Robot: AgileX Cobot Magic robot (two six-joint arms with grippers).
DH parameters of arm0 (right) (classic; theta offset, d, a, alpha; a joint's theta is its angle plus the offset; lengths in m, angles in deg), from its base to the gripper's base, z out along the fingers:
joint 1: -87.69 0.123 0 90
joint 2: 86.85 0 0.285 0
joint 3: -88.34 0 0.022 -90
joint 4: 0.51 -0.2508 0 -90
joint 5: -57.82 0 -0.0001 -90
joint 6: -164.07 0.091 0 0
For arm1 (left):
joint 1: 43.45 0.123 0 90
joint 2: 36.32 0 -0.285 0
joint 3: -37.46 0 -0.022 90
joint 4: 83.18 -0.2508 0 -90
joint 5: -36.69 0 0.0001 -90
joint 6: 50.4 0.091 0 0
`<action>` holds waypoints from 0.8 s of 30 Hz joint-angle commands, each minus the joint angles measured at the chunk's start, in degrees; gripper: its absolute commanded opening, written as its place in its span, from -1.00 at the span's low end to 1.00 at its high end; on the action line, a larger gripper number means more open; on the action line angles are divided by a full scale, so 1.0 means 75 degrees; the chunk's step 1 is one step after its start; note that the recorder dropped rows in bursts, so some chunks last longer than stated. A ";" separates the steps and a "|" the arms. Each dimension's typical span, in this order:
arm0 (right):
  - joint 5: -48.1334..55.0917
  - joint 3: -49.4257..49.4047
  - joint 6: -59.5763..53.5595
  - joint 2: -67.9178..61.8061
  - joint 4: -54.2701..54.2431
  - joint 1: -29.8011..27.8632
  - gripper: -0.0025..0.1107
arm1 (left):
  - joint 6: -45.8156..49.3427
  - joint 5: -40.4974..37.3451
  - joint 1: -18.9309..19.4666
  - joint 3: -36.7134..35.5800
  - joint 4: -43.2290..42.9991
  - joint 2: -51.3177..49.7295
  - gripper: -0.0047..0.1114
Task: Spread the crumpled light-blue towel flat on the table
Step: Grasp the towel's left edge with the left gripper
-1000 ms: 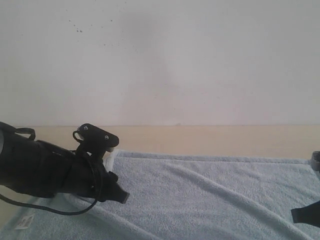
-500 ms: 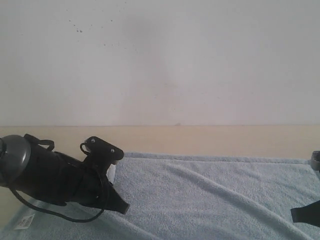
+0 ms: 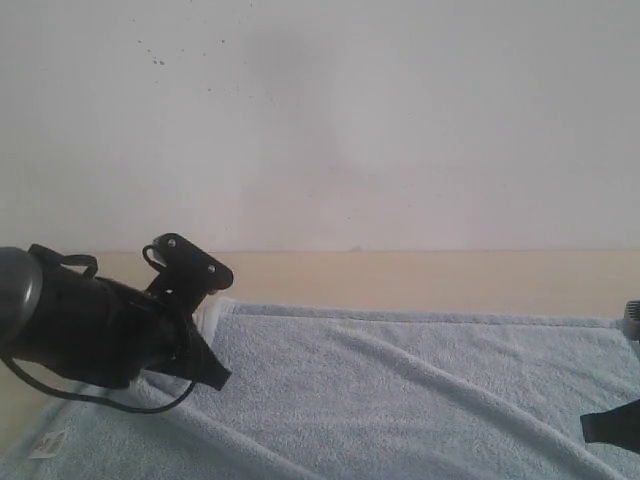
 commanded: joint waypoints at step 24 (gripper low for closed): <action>-0.0241 -0.0004 0.0015 0.0074 -0.0076 -0.0009 -0.96 | 0.0715 -0.1215 0.0390 -0.0037 0.1324 0.0513 0.10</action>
